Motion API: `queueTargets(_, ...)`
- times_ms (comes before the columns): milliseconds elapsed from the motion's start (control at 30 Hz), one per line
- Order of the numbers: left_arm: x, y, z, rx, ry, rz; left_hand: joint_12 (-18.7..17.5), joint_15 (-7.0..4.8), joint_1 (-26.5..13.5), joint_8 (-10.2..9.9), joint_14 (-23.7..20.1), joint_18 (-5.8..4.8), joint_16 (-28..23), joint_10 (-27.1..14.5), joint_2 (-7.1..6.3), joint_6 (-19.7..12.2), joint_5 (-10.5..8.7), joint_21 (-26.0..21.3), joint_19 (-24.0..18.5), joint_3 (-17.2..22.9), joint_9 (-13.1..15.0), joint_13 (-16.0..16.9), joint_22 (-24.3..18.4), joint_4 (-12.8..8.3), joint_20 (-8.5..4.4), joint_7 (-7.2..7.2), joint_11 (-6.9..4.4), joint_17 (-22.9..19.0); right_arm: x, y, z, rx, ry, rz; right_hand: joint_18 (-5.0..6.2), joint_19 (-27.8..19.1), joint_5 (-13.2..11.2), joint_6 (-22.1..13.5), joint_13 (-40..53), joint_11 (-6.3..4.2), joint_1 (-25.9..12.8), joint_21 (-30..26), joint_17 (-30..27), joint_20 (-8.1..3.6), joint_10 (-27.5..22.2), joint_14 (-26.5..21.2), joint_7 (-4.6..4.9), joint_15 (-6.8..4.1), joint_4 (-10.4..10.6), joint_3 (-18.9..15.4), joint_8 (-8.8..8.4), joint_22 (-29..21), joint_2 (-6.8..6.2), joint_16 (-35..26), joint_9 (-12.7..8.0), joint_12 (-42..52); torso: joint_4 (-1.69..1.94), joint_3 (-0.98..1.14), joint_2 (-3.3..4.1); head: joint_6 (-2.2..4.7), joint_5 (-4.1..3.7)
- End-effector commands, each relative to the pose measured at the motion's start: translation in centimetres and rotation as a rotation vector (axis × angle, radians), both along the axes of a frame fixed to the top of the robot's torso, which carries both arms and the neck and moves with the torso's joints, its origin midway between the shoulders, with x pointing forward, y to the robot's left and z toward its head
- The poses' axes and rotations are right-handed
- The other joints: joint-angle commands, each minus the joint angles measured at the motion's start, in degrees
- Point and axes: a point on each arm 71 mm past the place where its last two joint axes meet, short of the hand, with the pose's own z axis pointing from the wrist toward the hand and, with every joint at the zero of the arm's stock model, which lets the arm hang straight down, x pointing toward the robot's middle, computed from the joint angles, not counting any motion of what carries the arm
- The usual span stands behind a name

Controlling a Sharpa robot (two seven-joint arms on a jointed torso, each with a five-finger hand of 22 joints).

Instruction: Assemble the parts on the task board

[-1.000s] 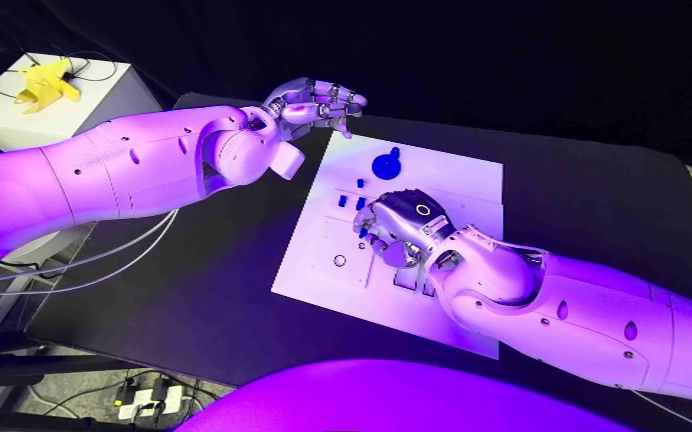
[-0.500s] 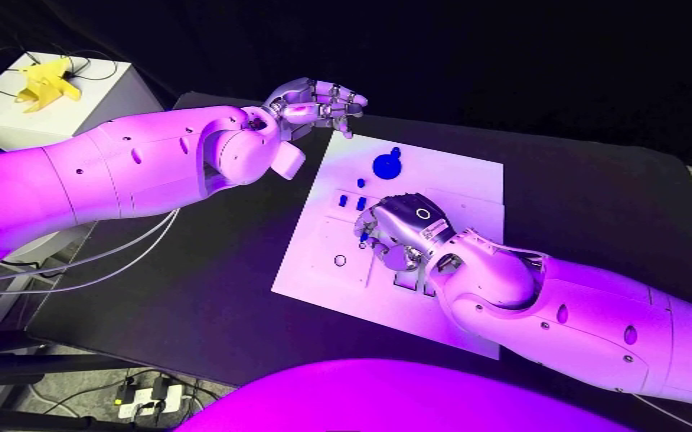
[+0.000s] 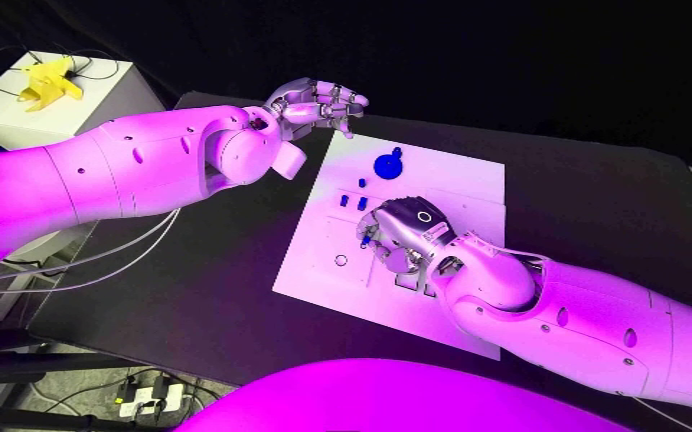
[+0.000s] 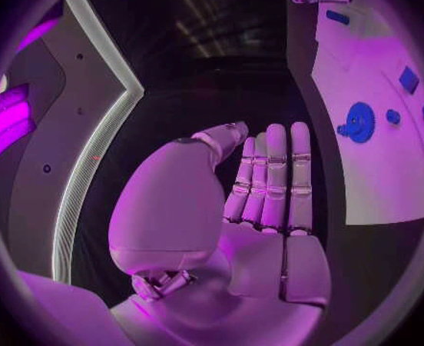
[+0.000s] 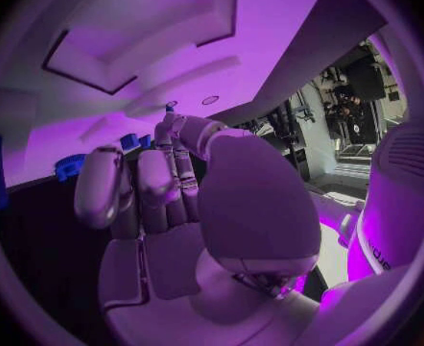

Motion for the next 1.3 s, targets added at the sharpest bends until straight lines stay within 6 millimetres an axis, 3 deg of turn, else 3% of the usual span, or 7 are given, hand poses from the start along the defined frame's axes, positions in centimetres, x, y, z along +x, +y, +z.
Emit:
queueTargets(33, -0.02, -0.17, 0.07, -0.008, -0.003, -0.009, -0.4, 0.29, 0.5, -0.2, 0.3, 0.8, -0.3, 0.2, -0.01, -0.3, 0.17, -0.4, 0.3, -0.3, -0.1, -0.1, -0.1, 0.1, -0.04, 0.21, 0.17, -0.1, -0.11, 0.03, -0.15, -0.018, -0.002, 0.009, -0.61, 0.1, 0.2, 0.0, 0.0, -0.84, -0.1, 0.0, 0.1, -0.08, 1.2, 0.1, 0.21, 0.12, -0.3, 0.0, 0.36, 9.1, 0.32, -0.1, 0.0, 0.1, -0.03, 0.01, -0.03, 0.01, 0.0)
queueTargets(1300, -0.03, -0.06, 0.0, -0.005, 0.003, -0.009, -0.4, 0.3, 0.6, -0.3, 0.3, 0.81, -0.4, 0.2, -0.07, -0.3, 0.19, -0.8, 0.5, -0.6, -0.2, -0.2, -0.4, 0.3, -0.03, 0.21, 0.17, -0.1, -0.19, 0.08, -0.46, -0.042, 0.009, 0.009, -0.61, 0.1, 0.2, 0.0, 0.0, -0.84, -0.1, 0.0, 0.1, -0.08, 1.2, 0.1, 0.21, 0.12, -0.3, 0.0, 0.36, 9.1, 0.32, -0.1, 0.0, 0.1, 0.0, -0.06, 0.05, 0.01, -0.04)
